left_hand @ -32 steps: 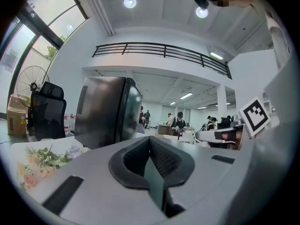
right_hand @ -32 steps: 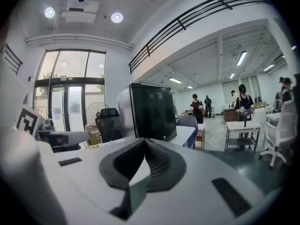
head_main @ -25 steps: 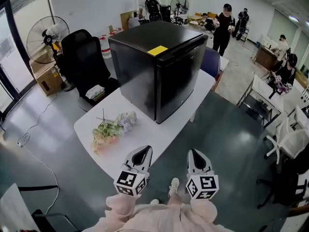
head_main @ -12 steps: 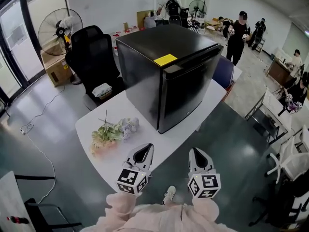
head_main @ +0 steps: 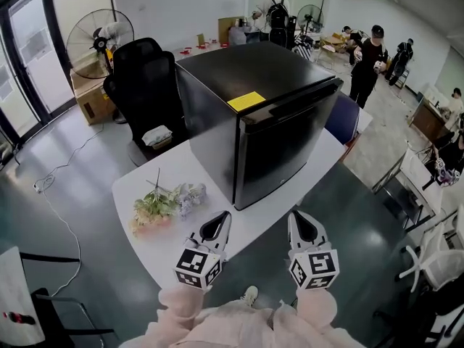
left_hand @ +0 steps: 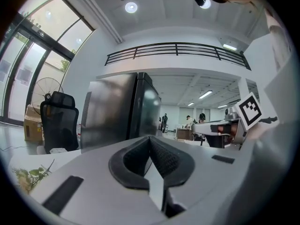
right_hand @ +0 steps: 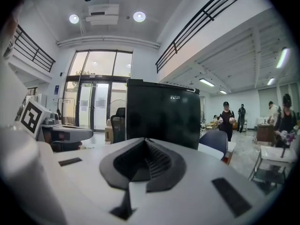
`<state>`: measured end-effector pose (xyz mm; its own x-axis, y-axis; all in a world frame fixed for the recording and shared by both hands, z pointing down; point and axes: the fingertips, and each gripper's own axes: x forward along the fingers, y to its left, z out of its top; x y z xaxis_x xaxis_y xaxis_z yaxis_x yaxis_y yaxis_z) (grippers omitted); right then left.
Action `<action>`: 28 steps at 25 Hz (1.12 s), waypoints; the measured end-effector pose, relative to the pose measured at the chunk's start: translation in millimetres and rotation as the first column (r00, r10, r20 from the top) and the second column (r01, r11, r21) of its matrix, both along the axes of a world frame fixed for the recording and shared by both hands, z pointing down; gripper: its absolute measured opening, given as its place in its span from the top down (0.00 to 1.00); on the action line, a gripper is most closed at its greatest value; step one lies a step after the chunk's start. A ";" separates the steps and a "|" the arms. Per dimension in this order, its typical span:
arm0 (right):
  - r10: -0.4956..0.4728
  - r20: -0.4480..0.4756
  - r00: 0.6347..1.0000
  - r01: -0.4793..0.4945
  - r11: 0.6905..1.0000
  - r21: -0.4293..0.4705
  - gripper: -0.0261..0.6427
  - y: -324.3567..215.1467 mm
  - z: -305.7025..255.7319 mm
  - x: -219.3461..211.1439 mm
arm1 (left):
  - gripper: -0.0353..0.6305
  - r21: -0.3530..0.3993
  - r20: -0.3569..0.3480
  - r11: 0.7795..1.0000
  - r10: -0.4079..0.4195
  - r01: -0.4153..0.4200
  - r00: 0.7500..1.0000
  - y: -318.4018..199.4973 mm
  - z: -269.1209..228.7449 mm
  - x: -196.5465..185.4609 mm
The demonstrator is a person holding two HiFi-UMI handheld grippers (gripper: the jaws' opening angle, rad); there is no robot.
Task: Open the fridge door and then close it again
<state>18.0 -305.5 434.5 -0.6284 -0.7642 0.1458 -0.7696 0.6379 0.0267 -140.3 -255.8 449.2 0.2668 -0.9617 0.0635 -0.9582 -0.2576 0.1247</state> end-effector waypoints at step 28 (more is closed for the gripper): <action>-0.447 -0.547 0.708 0.649 0.718 0.253 0.70 -91.8 -152.1 -79.4 | 0.93 0.061 0.060 0.996 -0.074 0.071 0.995 -59.0 -69.1 -17.4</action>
